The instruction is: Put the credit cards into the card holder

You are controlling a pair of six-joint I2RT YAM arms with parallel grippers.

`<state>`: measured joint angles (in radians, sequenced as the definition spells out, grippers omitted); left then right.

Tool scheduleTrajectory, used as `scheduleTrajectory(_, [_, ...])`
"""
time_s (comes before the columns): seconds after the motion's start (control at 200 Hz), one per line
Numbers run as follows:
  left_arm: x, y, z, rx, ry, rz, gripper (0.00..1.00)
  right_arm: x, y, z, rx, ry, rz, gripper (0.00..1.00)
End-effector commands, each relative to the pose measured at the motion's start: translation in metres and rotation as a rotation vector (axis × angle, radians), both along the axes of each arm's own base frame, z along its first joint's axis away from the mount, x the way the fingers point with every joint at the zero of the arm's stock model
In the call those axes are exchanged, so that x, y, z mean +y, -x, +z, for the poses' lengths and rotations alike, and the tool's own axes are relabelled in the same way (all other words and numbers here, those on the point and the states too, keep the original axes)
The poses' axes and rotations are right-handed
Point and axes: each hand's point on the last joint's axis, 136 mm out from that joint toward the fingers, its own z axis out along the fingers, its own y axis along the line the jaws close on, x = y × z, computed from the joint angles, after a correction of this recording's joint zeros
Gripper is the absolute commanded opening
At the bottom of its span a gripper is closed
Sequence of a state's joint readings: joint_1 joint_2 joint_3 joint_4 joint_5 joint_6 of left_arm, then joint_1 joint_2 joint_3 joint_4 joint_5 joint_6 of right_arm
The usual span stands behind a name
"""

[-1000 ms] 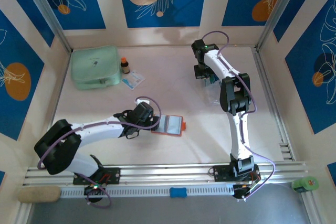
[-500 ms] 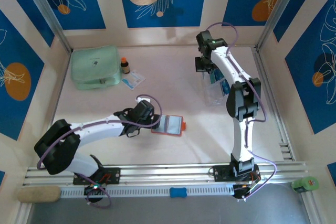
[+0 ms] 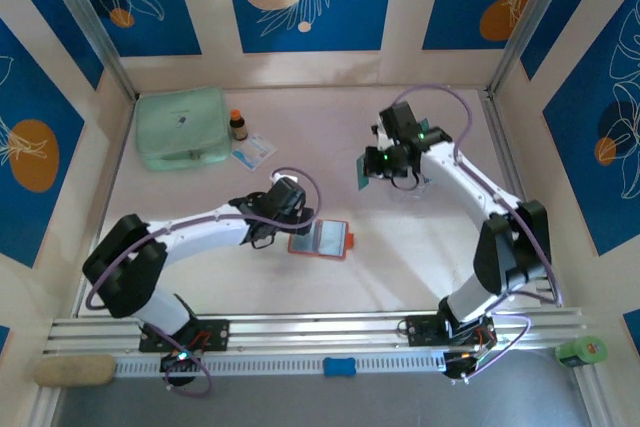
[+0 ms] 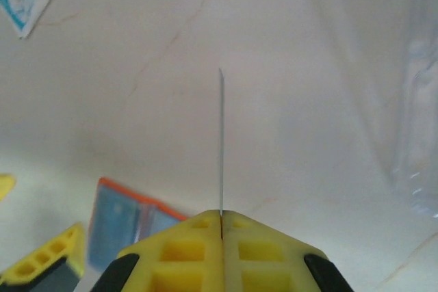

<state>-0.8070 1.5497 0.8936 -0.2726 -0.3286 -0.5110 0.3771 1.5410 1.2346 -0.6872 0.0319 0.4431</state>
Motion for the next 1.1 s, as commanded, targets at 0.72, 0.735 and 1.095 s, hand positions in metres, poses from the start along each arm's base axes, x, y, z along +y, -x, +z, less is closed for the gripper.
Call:
scheduleTrajectory(0.72, [0.029,-0.025,-0.041,0.132,-0.294,0.004,1.00,0.028,0.083,-0.018,0.039,-0.409,-0.017,0.00])
scheduleTrajectory(0.735, [0.029,-0.023,-0.042,0.134,-0.292,0.005,1.00,0.028,0.083,-0.019,0.042,-0.410,-0.017,0.00])
scheduleTrajectory(1.095, [0.037,-0.020,-0.026,0.100,-0.268,0.030,1.00,0.050,0.083,-0.027,0.061,-0.434,0.034,0.00])
